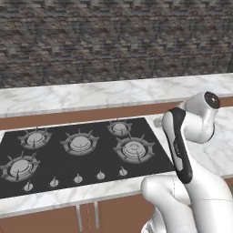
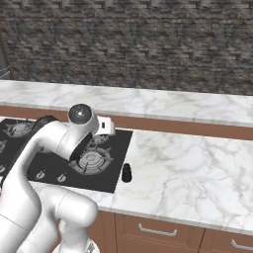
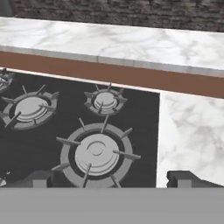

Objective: Take 2 condiments from the cabinet and move them on the counter near the stove.Make sure the condiments are lined up with each other, next to each other.

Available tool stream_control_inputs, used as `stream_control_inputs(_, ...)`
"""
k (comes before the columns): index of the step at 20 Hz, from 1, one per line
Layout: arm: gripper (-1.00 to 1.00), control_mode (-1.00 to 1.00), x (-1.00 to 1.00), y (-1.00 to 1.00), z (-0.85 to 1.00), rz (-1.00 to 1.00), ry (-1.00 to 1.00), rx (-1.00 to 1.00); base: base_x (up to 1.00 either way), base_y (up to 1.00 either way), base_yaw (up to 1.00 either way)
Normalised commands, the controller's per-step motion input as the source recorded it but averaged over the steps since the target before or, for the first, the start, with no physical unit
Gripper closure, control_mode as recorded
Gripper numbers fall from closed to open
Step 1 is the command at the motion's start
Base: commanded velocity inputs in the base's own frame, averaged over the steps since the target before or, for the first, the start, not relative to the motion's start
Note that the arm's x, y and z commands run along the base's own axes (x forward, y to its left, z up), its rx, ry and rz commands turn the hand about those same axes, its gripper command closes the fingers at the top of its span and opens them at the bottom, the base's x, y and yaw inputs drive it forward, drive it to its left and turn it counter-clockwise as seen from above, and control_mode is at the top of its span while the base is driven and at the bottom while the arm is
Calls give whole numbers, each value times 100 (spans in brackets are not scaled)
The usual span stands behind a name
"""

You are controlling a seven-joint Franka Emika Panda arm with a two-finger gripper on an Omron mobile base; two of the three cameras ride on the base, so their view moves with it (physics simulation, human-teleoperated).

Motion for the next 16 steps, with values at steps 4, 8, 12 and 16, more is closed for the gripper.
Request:
stream_control_inputs(4, -100, -100, 9, 5, 17, -13, 4, 0, 0, 0, 0)
stream_control_inputs(8, -100, -100, 0, 0, 46, -15, 0, 3, 0, 0, 0)
stream_control_inputs(12, -100, -100, 0, 0, 63, -9, 0, 0, 0, 0, 0)
stream_control_inputs(16, -100, -100, -1, 0, 65, -7, 0, 0, 0, 0, 0)
